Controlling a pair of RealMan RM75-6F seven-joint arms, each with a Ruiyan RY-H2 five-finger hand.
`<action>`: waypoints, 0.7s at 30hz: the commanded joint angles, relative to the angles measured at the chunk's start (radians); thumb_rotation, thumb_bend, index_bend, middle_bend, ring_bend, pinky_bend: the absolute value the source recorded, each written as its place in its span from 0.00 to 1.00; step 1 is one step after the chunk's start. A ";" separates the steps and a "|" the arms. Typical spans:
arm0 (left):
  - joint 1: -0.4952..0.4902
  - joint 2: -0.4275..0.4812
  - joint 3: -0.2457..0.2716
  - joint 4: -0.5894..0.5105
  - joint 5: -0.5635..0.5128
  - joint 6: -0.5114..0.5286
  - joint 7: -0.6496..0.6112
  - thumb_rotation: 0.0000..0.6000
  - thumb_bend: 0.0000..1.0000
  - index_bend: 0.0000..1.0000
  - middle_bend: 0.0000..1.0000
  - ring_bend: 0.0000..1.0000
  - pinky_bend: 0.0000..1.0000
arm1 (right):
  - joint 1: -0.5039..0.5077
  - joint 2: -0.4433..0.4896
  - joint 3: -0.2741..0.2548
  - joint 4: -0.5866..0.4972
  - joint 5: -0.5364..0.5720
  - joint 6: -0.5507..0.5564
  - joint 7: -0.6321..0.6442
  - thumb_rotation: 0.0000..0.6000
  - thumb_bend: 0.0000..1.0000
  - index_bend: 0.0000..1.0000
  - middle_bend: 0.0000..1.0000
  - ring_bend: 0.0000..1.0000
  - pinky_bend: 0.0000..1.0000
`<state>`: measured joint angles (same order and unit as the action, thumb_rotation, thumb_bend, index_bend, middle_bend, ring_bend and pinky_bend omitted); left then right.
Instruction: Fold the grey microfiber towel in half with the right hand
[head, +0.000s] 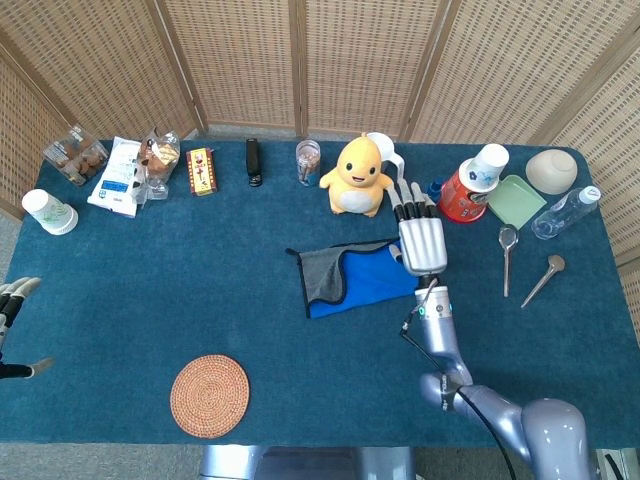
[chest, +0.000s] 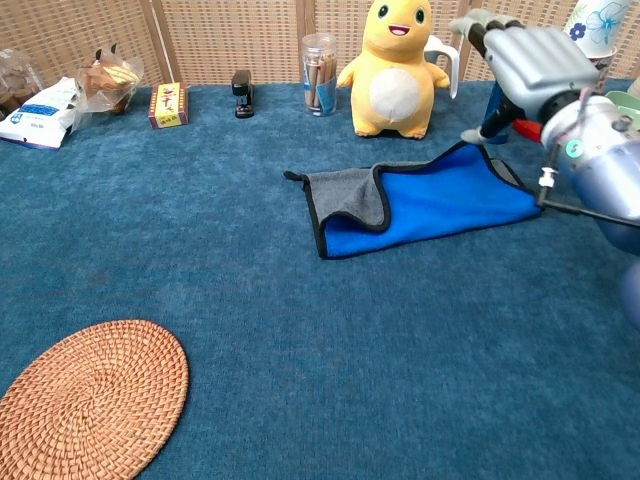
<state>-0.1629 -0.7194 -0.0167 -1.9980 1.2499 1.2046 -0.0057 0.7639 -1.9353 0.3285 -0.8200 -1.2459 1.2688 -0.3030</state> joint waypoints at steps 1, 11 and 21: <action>0.000 -0.002 0.001 -0.001 -0.001 0.001 0.004 1.00 0.10 0.00 0.00 0.00 0.00 | -0.013 -0.005 -0.013 0.002 -0.002 -0.005 -0.008 1.00 0.09 0.00 0.00 0.00 0.24; -0.003 -0.004 -0.001 0.004 -0.012 -0.006 0.004 1.00 0.10 0.00 0.00 0.00 0.00 | 0.031 -0.136 0.028 0.192 0.019 -0.002 0.034 1.00 0.09 0.00 0.00 0.00 0.20; -0.010 -0.005 -0.003 0.010 -0.024 -0.019 0.001 1.00 0.10 0.00 0.00 0.00 0.00 | 0.100 -0.252 0.073 0.424 0.047 -0.033 0.083 1.00 0.07 0.00 0.00 0.00 0.15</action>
<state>-0.1727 -0.7245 -0.0194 -1.9883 1.2265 1.1859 -0.0046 0.8490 -2.1667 0.3916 -0.4231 -1.2072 1.2465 -0.2314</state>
